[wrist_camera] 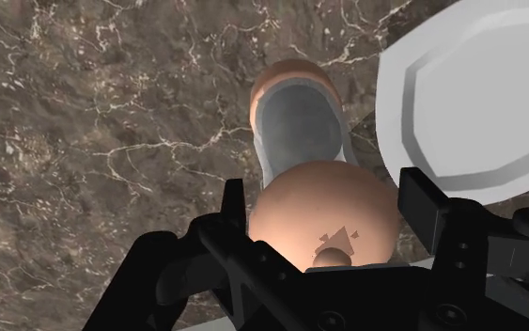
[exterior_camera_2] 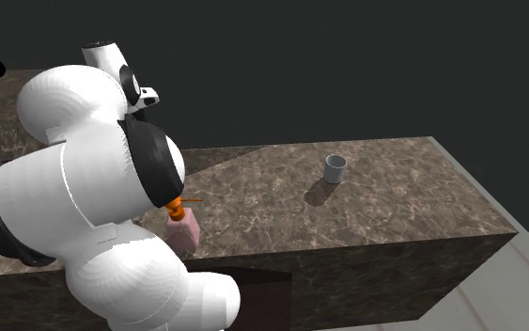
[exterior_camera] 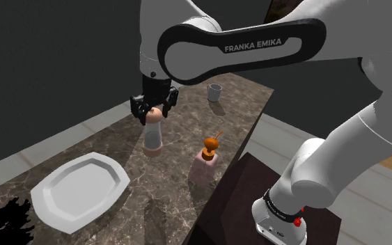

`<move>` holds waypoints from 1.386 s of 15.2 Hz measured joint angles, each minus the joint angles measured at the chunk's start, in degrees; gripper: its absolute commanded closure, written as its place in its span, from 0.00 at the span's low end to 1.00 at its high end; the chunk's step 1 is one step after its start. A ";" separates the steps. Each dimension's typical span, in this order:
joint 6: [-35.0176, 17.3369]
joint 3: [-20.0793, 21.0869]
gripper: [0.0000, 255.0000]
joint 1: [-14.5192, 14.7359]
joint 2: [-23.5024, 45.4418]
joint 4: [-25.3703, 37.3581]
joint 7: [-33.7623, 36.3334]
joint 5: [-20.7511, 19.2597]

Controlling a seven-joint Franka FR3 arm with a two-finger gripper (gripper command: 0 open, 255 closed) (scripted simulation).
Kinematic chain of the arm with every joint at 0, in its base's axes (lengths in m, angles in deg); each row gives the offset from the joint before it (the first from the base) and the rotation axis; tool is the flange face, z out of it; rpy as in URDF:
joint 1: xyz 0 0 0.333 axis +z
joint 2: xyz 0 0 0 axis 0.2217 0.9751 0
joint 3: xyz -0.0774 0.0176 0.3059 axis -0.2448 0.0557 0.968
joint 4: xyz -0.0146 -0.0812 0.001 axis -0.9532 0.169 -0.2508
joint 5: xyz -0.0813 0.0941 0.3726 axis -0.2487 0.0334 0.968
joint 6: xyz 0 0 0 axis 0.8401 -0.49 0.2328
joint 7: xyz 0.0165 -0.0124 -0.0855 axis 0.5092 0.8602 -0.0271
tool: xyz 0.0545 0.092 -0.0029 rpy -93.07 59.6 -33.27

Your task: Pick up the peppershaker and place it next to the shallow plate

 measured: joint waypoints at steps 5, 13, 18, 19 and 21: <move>-4.09 0.18 1.00 0.00 0.78 -3.37 0.25 -0.26; -10.08 0.78 1.00 0.11 2.62 -7.65 1.34 -1.00; -14.24 1.03 1.00 -0.03 4.68 -9.93 2.06 -1.97; -14.77 1.10 1.00 0.00 4.85 -10.32 2.22 -2.04; -15.20 1.08 1.00 -0.04 4.98 -10.60 2.20 -2.11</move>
